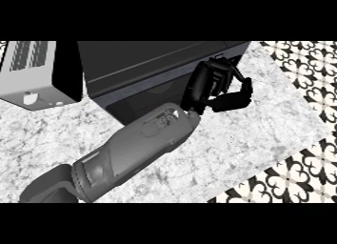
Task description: Pick up the milk, place it into the microwave and close the microwave
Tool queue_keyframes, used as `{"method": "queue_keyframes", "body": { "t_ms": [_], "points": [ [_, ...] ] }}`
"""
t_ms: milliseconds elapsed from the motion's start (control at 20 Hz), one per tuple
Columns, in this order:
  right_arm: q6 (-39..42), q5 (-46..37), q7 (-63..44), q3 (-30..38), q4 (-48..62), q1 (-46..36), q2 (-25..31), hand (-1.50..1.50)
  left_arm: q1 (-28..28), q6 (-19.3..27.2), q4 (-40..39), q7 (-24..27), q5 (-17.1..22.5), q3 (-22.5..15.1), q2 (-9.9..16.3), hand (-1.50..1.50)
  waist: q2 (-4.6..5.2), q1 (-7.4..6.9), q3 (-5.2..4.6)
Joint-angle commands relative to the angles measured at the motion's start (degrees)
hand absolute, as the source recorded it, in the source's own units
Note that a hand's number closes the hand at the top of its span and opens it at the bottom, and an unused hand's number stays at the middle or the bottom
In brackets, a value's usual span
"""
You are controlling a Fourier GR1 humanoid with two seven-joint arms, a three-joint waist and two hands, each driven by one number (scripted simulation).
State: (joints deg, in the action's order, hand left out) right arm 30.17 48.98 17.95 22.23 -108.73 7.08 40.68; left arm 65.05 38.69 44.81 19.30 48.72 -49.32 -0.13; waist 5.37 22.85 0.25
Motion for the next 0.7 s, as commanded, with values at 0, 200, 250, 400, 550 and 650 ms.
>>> {"method": "queue_keyframes", "body": {
  "t_ms": [0, 200, 250, 400, 550, 650],
  "points": [
    [-0.83, 0.85, -0.68, 1.65, -0.88, 0.91, 0.69, -1.5, -2.7, 1.87, -8.81, 0.0, 1.42, 3.13, 2.08, 1.5, 0.47, -1.96, -0.34],
    [-0.88, 2.3, -0.88, 2.84, -0.75, 1.86, 0.65, -1.5, -3.1, -0.24, -10.25, 0.3, 2.04, 1.09, 3.3, 1.5, 0.46, -3.78, -0.2],
    [-1.27, 2.08, -0.9, 3.43, -0.62, 1.32, 1.15, -1.5, -2.64, -0.07, -10.35, 0.69, 1.97, 0.7, 2.92, -1.5, 0.85, -4.27, -0.22],
    [-1.5, 2.93, -1.47, 4.35, -1.2, 2.59, 1.3, -1.5, -2.89, -0.71, -10.24, 1.61, 3.54, 1.37, 4.38, -1.5, 0.2, -5.43, -0.38],
    [-1.9, 3.58, -1.43, 5.54, -1.45, 3.0, 1.32, -1.5, -3.39, -1.77, -10.49, 2.15, 4.37, 0.72, 4.75, -1.5, 0.43, -6.09, -0.31],
    [-1.57, 4.06, -1.97, 5.46, -2.45, 3.91, 1.45, -1.5, -3.07, -2.48, -10.62, 2.22, 4.91, 0.24, 4.39, -1.5, 0.08, -6.28, -0.32]
  ]
}}
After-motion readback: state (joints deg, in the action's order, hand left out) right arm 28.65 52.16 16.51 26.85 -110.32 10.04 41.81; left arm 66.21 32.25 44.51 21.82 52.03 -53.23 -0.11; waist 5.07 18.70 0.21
